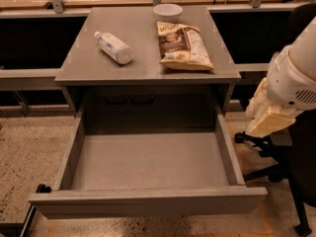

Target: Close top drawer

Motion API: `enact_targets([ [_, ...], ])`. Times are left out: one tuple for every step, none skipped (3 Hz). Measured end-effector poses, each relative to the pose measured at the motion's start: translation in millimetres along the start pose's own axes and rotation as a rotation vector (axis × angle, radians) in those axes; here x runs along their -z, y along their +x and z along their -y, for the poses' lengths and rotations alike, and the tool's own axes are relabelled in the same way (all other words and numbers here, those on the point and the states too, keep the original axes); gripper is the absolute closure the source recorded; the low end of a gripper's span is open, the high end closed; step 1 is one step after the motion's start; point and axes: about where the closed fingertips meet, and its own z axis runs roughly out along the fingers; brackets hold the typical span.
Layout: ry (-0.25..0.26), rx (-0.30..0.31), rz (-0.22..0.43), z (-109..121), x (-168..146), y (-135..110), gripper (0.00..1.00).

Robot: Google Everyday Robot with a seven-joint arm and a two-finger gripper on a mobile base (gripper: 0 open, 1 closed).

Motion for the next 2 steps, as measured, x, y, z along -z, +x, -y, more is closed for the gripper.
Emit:
enact_targets([
  [-0.139, 0.008, -0.027, -46.6, -61.8, 6.4, 0.93],
  [-0.132, 0.006, -0.028, -45.9, -59.1, 7.1, 1.00],
])
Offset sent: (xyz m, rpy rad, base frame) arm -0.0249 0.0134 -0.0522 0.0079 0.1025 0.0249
